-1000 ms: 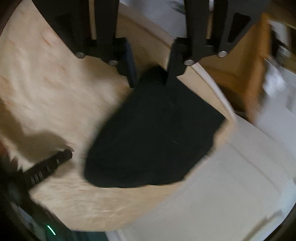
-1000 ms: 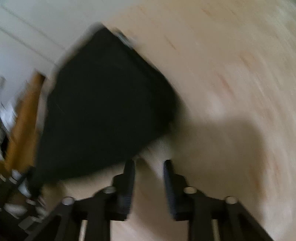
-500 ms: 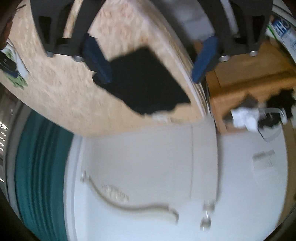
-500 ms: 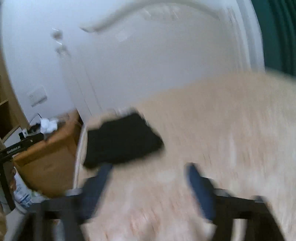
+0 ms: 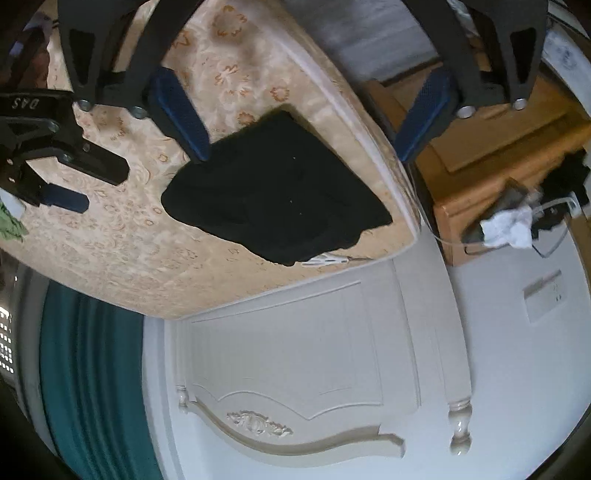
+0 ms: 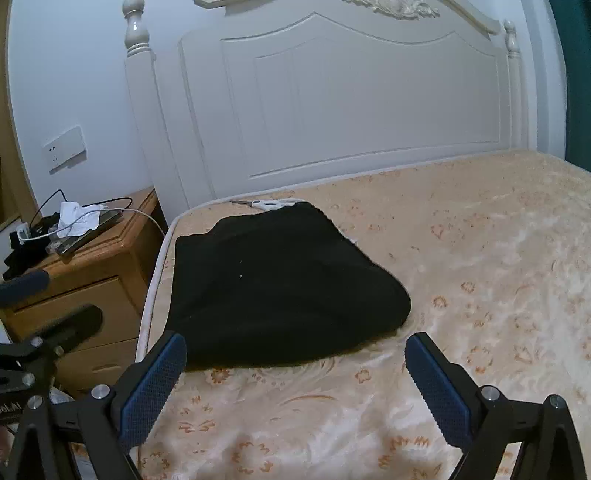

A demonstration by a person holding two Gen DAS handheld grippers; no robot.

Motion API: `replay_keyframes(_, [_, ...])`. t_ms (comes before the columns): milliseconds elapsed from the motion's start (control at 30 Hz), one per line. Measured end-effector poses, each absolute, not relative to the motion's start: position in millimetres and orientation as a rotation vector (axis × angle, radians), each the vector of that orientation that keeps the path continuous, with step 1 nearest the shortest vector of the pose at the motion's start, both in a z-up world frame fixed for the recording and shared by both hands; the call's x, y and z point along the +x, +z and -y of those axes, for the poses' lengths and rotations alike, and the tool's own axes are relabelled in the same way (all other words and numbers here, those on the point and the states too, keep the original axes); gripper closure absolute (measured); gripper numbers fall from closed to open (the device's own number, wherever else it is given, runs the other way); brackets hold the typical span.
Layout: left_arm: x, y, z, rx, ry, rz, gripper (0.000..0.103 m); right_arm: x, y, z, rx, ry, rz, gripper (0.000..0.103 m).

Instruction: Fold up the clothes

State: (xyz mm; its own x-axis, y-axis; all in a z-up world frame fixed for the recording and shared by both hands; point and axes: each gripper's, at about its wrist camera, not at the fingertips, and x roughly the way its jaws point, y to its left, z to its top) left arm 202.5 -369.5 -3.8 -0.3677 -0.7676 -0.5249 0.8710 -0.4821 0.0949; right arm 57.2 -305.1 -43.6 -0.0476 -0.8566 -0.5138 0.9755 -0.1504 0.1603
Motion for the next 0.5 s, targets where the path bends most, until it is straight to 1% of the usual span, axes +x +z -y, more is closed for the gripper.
replay_keyframes(200, [202.5, -24.9, 385.9, 0.597, -1.961, -0.308, 0.000, 57.2, -51.9, 322.4, 0.540, -1.636, -0.285, 0.004])
replay_keyframes(500, [197.1, -41.7, 408.6, 0.613, -1.928, -0.312, 0.000, 47.2, -62.4, 342.2, 0.557, -1.629, -0.280, 0.004])
